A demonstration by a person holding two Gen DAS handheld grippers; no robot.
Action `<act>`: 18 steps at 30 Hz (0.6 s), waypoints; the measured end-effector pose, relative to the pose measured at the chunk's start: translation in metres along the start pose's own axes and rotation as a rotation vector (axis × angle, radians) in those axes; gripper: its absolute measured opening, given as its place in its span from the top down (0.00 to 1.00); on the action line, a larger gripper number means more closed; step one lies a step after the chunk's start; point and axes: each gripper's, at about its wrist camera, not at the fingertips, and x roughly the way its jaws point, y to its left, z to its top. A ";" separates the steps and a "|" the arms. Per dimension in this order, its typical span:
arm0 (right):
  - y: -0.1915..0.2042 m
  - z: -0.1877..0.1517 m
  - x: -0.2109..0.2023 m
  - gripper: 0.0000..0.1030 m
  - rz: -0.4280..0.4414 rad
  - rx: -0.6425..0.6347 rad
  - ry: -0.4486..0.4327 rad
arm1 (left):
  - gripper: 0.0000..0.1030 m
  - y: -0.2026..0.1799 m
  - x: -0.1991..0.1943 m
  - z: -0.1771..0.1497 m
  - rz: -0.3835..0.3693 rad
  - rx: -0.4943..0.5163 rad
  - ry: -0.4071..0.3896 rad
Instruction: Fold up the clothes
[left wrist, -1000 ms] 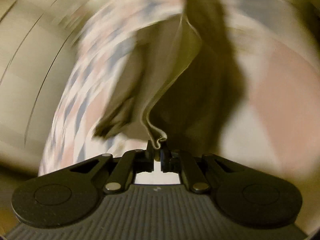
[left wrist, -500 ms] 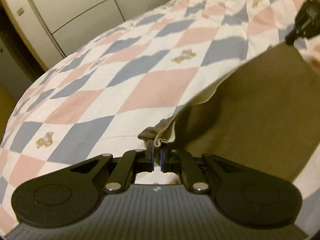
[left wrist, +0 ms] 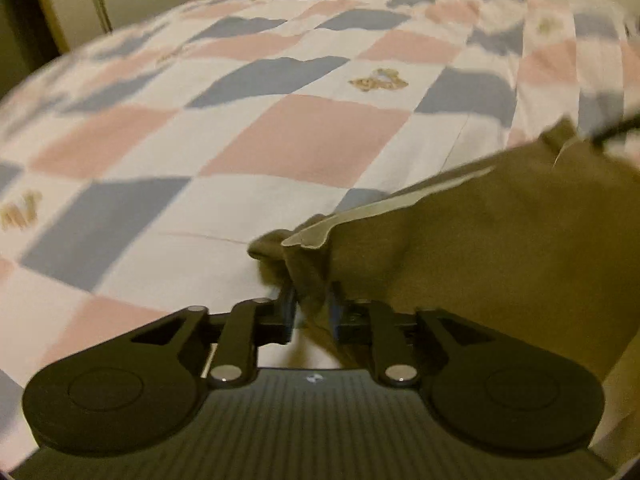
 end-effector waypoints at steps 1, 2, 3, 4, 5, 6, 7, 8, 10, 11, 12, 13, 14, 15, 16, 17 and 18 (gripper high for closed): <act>-0.003 -0.006 0.000 0.68 0.019 0.046 -0.005 | 0.71 0.003 -0.001 0.000 -0.022 -0.024 -0.007; -0.005 -0.013 0.001 0.67 0.034 0.087 -0.011 | 0.68 0.005 -0.002 0.001 -0.045 -0.043 -0.014; -0.007 -0.020 0.001 0.65 0.049 0.127 -0.018 | 0.66 0.007 -0.001 0.002 -0.060 -0.058 -0.015; -0.009 -0.026 0.002 0.65 0.064 0.167 -0.024 | 0.65 0.009 0.001 0.004 -0.070 -0.071 -0.010; -0.011 -0.033 0.003 0.64 0.080 0.207 -0.030 | 0.65 0.010 0.005 0.006 -0.075 -0.081 -0.003; -0.013 -0.036 0.004 0.64 0.094 0.241 -0.043 | 0.66 0.011 0.008 0.007 -0.077 -0.089 0.003; -0.015 -0.038 0.007 0.64 0.108 0.273 -0.057 | 0.76 0.011 0.010 0.007 -0.079 -0.089 0.000; -0.015 -0.038 0.008 0.65 0.111 0.291 -0.066 | 0.87 0.010 0.009 0.007 -0.081 -0.085 -0.007; -0.014 -0.039 0.011 0.80 0.114 0.322 -0.083 | 0.97 0.007 0.006 0.005 -0.078 -0.068 -0.029; -0.011 -0.038 0.010 0.84 0.099 0.314 -0.085 | 0.97 0.004 0.001 0.004 -0.071 -0.052 -0.047; -0.009 -0.038 0.008 0.87 0.082 0.301 -0.085 | 0.97 0.004 -0.005 0.003 -0.069 -0.050 -0.063; -0.004 -0.037 0.003 0.89 0.071 0.277 -0.099 | 0.97 0.004 -0.011 0.003 -0.070 -0.059 -0.079; 0.000 -0.037 -0.002 0.89 0.061 0.250 -0.115 | 0.97 0.005 -0.017 0.002 -0.071 -0.067 -0.094; 0.005 -0.036 -0.007 0.90 0.051 0.223 -0.131 | 0.97 0.006 -0.023 0.002 -0.071 -0.076 -0.110; 0.010 -0.036 -0.013 0.90 0.041 0.196 -0.147 | 0.97 0.008 -0.028 0.003 -0.073 -0.084 -0.122; 0.015 -0.034 -0.017 0.91 0.033 0.169 -0.162 | 0.97 0.010 -0.031 0.005 -0.076 -0.091 -0.132; 0.018 -0.032 -0.021 0.93 0.026 0.156 -0.178 | 0.97 0.012 -0.034 0.007 -0.079 -0.098 -0.143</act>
